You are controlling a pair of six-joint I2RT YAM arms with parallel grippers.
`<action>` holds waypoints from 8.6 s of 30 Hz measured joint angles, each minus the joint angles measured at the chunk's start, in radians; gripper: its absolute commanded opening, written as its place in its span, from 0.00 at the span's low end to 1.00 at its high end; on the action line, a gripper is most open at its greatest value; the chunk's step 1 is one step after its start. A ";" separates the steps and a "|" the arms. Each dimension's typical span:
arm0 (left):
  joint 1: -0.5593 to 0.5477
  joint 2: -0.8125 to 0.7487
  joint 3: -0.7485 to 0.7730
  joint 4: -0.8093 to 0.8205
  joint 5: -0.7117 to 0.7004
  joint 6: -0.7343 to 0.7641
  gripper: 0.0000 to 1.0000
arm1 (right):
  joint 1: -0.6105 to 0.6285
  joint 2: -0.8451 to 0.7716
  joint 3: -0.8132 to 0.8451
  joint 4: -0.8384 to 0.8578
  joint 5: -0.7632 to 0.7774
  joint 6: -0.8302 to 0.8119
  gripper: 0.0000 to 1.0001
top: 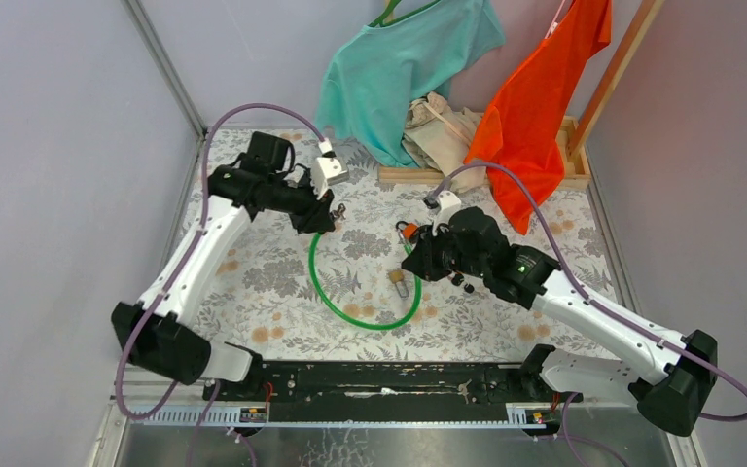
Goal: Unlock with the key
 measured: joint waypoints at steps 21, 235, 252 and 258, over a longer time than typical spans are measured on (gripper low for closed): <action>-0.112 0.390 -0.120 0.399 -0.359 -0.241 0.11 | 0.000 -0.011 -0.240 -0.267 0.539 0.522 0.30; -0.642 -0.740 -0.896 1.176 -0.759 1.443 0.00 | -0.120 0.317 0.102 0.755 -0.722 0.647 0.51; -0.642 -0.731 -0.900 1.244 -0.772 1.453 0.00 | -0.111 0.321 0.024 0.994 -0.718 0.787 0.21; -0.642 -0.729 -0.900 1.256 -0.784 1.453 0.00 | -0.107 0.334 0.023 1.032 -0.714 0.813 0.19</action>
